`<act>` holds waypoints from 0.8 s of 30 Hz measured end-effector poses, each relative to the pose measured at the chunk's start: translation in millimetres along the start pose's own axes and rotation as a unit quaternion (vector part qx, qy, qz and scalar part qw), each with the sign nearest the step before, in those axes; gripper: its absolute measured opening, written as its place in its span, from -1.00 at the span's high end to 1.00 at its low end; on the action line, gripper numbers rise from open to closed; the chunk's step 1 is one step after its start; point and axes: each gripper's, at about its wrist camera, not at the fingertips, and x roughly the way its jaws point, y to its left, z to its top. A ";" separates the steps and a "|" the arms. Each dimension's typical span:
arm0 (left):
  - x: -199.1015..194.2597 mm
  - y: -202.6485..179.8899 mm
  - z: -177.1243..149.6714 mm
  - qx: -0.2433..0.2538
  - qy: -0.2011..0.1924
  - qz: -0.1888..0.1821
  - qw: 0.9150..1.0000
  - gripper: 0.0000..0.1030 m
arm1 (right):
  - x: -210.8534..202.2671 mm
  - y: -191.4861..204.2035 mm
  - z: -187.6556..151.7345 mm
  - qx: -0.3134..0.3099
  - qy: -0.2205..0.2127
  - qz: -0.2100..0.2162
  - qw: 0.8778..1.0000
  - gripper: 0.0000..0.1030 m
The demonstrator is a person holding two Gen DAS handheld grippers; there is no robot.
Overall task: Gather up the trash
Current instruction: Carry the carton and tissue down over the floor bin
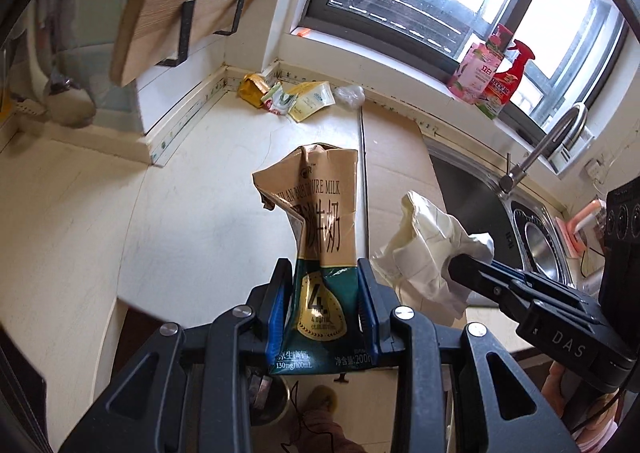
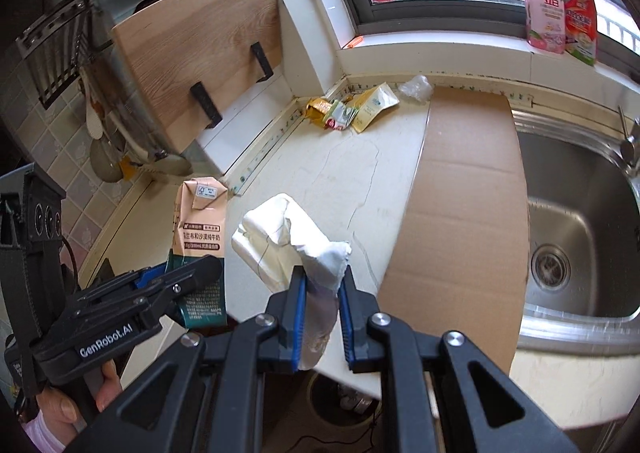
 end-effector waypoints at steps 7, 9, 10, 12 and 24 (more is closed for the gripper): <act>-21.1 10.6 -64.4 0.012 0.018 0.002 1.000 0.42 | -9.3 24.9 -53.0 -0.011 0.024 0.016 1.000 0.71; -24.9 14.8 -82.2 0.008 0.023 0.001 1.000 0.42 | -9.7 31.3 -66.2 -0.018 0.033 0.019 0.999 0.71; -26.4 17.9 -91.5 0.006 0.026 0.003 1.000 0.42 | -9.4 34.4 -71.4 -0.024 0.037 0.018 0.999 0.71; -26.6 23.4 -106.7 0.002 0.035 0.004 0.999 0.42 | -7.7 40.9 -84.4 -0.041 0.046 0.014 0.998 0.71; 36.1 80.6 -212.4 -0.001 0.103 0.084 0.991 0.41 | 80.2 43.5 -175.8 -0.096 0.139 -0.015 0.986 0.71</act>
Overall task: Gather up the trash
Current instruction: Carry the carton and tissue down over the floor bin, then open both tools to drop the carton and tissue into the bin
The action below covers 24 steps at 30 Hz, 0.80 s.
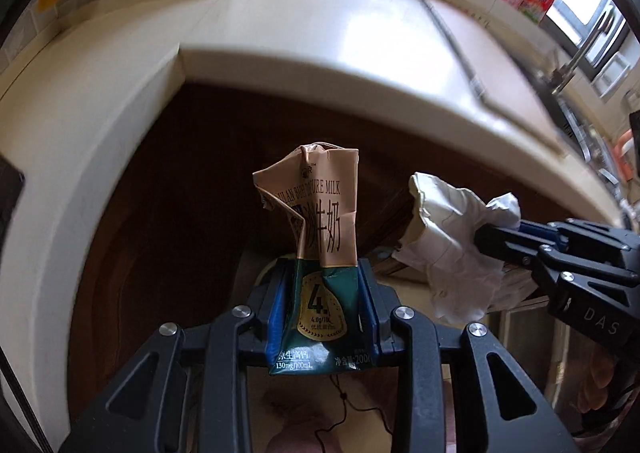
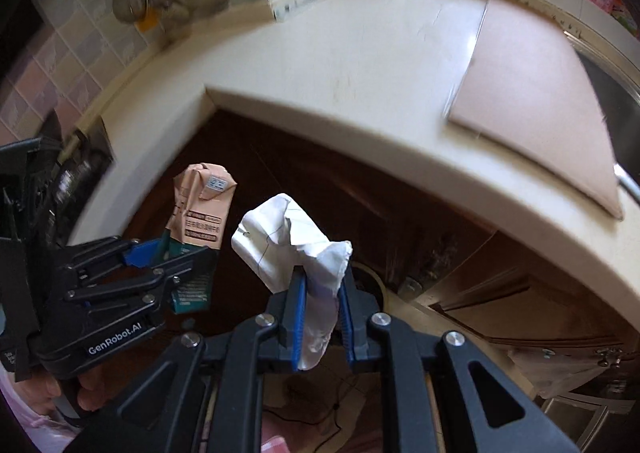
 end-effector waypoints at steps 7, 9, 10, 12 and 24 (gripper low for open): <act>103.0 20.7 -47.9 -0.029 0.058 0.003 0.998 0.41 | 115.7 -14.0 -36.0 0.012 0.063 -0.012 0.998 0.70; 133.1 26.0 -55.4 -0.036 0.068 0.006 0.997 0.41 | 153.1 -18.8 -46.1 0.008 0.070 -0.015 0.997 0.70; 149.9 29.3 -59.0 -0.040 0.075 0.008 0.996 0.41 | 172.5 -20.4 -50.7 0.001 0.077 -0.024 0.997 0.70; 177.0 36.1 -64.1 -0.049 0.082 0.007 0.995 0.41 | 206.4 -24.7 -58.1 -0.005 0.090 -0.021 0.996 0.69; 275.4 68.9 -79.9 -0.063 0.097 0.033 0.993 -0.39 | 327.4 -43.4 -85.9 -0.066 0.135 -0.058 0.987 0.39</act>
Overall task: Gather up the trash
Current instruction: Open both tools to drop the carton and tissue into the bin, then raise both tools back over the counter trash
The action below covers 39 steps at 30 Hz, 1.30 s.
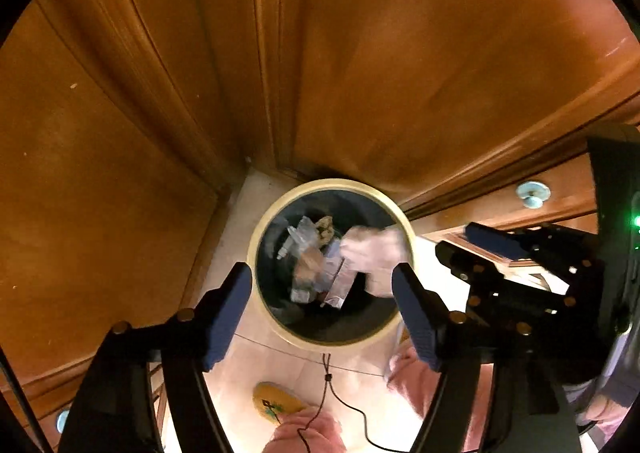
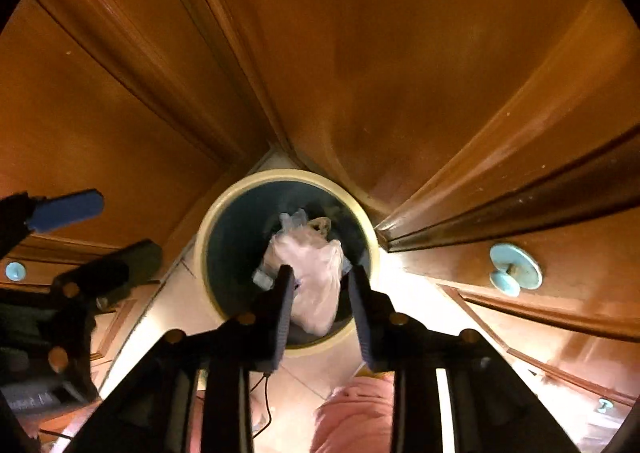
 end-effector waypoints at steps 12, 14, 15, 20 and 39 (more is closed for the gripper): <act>-53.4 -2.3 -0.1 0.003 0.000 0.022 1.000 -0.39 | -53.7 2.4 -5.9 0.013 0.002 0.008 1.000 0.34; -78.6 -4.7 -1.6 0.003 -0.004 0.020 1.000 -0.39 | -79.1 7.7 -4.8 0.011 -0.003 0.009 1.000 0.34; -93.9 -6.2 -1.3 0.005 -0.006 0.022 1.000 -0.40 | -93.3 9.9 -3.8 0.012 -0.008 0.010 1.000 0.34; -170.9 -12.2 4.1 0.021 -0.031 0.022 0.999 -0.45 | -175.9 16.6 4.2 0.011 -0.043 0.006 0.999 0.34; -435.2 -95.3 85.0 0.121 -0.258 0.040 0.958 -0.98 | -449.0 -34.9 50.7 0.058 -0.239 -0.010 0.969 0.34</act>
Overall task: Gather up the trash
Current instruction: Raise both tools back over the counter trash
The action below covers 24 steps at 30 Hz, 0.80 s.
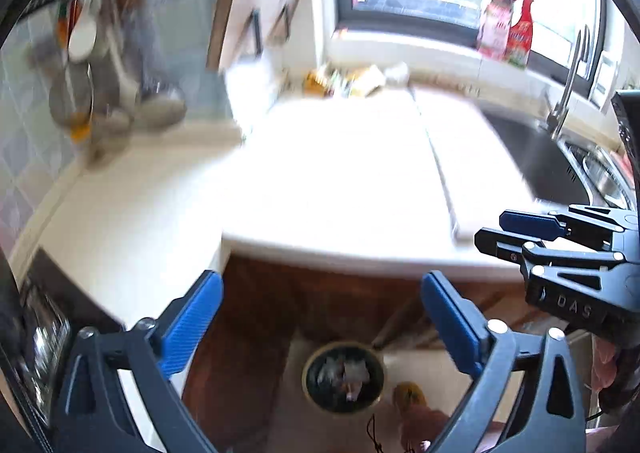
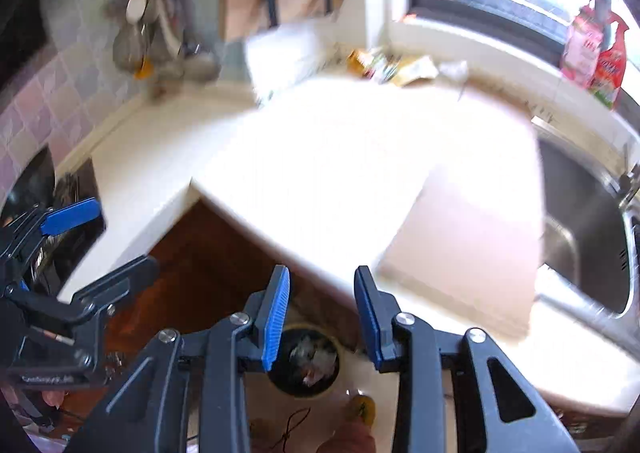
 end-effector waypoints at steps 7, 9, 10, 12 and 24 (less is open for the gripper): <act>6.0 -34.8 76.5 0.002 -0.020 -0.001 1.000 -0.98 | -23.4 -75.9 60.3 0.022 -0.028 0.014 0.999 0.17; 14.5 -46.6 97.3 0.008 -0.022 0.006 1.000 -0.98 | -21.6 -98.3 77.9 0.022 -0.032 0.022 0.999 0.16; 17.5 -53.8 108.6 0.013 -0.023 0.008 1.000 -0.98 | -19.7 -110.0 87.7 0.021 -0.034 0.025 0.999 0.16; 32.3 -63.5 133.5 0.025 -0.019 0.009 0.999 -0.98 | -18.8 -129.8 105.2 0.016 -0.038 0.026 0.999 0.16; 140.0 -101.9 299.0 0.043 0.031 -0.017 0.998 -0.98 | 28.1 -237.3 243.4 0.055 -0.035 0.037 0.997 -0.09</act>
